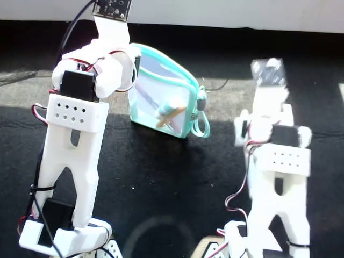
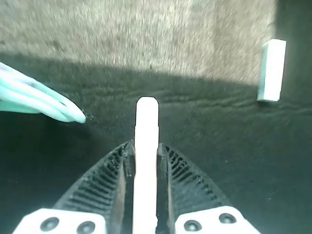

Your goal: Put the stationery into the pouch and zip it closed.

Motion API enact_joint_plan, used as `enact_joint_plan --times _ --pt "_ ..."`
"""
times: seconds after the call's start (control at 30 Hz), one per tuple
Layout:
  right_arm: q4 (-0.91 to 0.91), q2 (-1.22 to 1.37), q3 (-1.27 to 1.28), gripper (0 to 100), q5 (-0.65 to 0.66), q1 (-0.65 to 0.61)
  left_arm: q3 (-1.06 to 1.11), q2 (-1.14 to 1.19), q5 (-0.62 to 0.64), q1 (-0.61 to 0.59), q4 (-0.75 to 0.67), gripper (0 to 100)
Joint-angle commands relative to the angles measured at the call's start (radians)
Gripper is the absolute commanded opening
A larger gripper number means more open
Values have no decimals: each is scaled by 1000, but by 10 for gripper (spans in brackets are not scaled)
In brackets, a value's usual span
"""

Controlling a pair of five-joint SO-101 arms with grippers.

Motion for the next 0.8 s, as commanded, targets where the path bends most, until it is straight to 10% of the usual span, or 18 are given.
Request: enact_joint_plan --times 0.0,0.77 --pt "-168 -36 228 6 0 -4 5 10 -8 5 -3 14" --pt "-206 441 133 11 123 88 13 10 -8 54 3 14"
